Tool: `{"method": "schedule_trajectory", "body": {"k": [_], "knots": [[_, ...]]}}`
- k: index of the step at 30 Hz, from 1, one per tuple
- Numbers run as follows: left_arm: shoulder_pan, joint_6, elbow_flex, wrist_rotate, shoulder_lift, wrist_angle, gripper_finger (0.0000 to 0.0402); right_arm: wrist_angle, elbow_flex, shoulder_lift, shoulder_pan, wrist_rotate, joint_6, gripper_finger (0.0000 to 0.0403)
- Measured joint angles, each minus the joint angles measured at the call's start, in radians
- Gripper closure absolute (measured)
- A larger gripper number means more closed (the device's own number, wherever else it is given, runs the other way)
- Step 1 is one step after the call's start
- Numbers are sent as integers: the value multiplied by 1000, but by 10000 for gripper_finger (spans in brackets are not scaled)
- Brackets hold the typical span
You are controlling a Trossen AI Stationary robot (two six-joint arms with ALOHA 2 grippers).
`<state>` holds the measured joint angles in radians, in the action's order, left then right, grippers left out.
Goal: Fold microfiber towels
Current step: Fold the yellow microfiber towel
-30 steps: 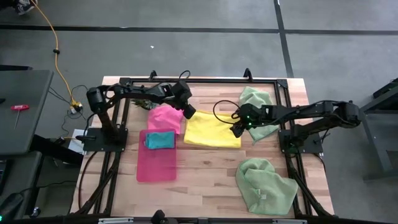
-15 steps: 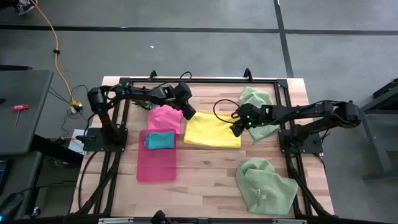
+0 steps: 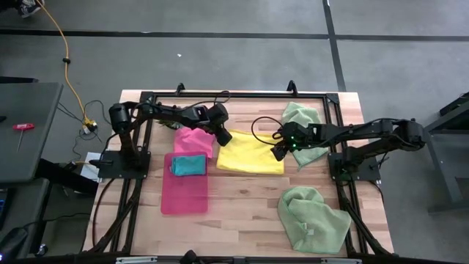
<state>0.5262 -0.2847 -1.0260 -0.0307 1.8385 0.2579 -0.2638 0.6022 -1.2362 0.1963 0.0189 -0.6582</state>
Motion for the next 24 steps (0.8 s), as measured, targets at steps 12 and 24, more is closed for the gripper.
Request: {"method": "schedule_trajectory", "body": {"k": [12,24], "knots": [[0,53,-1,-3,-66,-2,394,0,0,11,1,4,14,171],[-26,53,-1,46,-112,10,401,-246,2,135,94,187,-127,171]]}}
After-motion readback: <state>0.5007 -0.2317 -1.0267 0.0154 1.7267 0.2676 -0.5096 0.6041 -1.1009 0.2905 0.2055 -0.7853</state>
